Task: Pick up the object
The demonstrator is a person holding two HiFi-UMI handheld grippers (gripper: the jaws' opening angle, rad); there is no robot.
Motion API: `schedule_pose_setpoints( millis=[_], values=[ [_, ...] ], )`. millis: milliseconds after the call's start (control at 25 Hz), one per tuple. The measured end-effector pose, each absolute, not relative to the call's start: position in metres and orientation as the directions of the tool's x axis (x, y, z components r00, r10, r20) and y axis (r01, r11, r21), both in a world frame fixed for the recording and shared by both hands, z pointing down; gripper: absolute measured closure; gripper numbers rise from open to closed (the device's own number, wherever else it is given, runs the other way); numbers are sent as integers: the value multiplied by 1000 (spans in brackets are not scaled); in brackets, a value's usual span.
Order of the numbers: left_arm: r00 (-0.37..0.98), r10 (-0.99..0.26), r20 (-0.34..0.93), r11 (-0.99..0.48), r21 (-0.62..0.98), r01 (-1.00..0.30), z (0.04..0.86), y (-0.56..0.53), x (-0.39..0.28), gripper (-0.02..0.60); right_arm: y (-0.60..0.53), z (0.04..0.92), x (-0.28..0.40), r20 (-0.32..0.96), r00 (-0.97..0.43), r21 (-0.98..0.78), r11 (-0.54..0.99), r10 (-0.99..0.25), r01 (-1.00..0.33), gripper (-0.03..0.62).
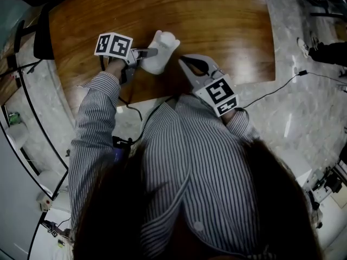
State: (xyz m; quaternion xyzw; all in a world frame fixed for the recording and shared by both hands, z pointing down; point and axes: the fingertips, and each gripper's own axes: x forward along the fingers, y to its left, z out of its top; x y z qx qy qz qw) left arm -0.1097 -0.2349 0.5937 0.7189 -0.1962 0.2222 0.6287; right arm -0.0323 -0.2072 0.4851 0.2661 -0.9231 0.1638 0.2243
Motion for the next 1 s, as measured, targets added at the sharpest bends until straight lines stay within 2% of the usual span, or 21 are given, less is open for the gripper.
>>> schedule_pose_setpoints(
  millis=[200,400,560,720,840,1000],
  values=[
    [808,-249,534,-147,804,-577,562,-249,-119,430,-216,479,-20,488,-741,-181,777,-461,-602,592],
    [738,-513,439,-195,778,-598,507,-255,-125,431,-225,460,-28,463,-751,-160,790,-470,-592,592],
    [659,-672,338,-236,745,-624,464,-250,-126,433,-234,438,-39,402,-777,-156,799,-485,-580,592],
    [521,-832,190,-253,706,-661,426,-245,-145,433,-240,420,-44,338,-782,-140,794,-523,-592,592],
    [429,-900,80,-250,712,-656,413,-239,-159,433,-242,415,-47,321,-785,-142,793,-530,-593,592],
    [381,-922,64,-254,642,-724,408,-231,-160,433,-241,411,-51,296,-794,-160,791,-532,-590,592]
  ],
)
